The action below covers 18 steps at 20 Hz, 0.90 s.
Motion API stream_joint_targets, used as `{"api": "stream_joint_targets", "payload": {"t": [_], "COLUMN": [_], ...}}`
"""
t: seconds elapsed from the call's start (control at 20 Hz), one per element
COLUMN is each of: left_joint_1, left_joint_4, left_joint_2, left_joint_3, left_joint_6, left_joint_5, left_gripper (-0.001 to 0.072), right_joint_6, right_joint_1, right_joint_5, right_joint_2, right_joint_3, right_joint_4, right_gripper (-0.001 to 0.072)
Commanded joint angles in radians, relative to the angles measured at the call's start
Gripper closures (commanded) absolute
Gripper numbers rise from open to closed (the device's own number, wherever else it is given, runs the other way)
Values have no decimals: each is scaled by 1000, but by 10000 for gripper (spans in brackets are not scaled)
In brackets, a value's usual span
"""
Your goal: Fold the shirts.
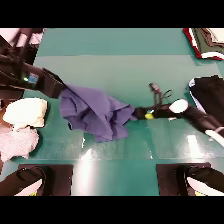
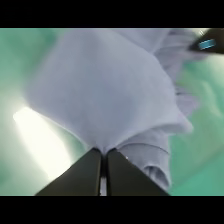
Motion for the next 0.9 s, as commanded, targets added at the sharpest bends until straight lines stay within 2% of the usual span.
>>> {"api": "stream_joint_targets", "payload": {"t": [0.0, 0.2, 0.4, 0.65, 0.85], "left_joint_1": [1, 1, 1, 1, 1], "left_joint_4": [142, 141, 99, 1, -137], "left_joint_2": [1, 1, 4, 67, 106], "left_joint_3": [151, 380, 526, 537, 546], "left_joint_6": [0, 0, 0, -8, -8], "left_joint_5": [0, -15, -87, -78, -16], "left_gripper": [681, 681, 681, 681, 681], "right_joint_6": [-5, -6, -7, -7, -6], "right_joint_1": [-188, -457, -633, -742, -768], "right_joint_5": [89, 272, 394, 496, 555], "right_joint_2": [186, 345, 415, 439, 393], "right_joint_3": [104, 412, 704, 940, 1118], "right_joint_4": [-99, -162, -177, -177, -228], "right_gripper": [696, 696, 696, 696, 696]}}
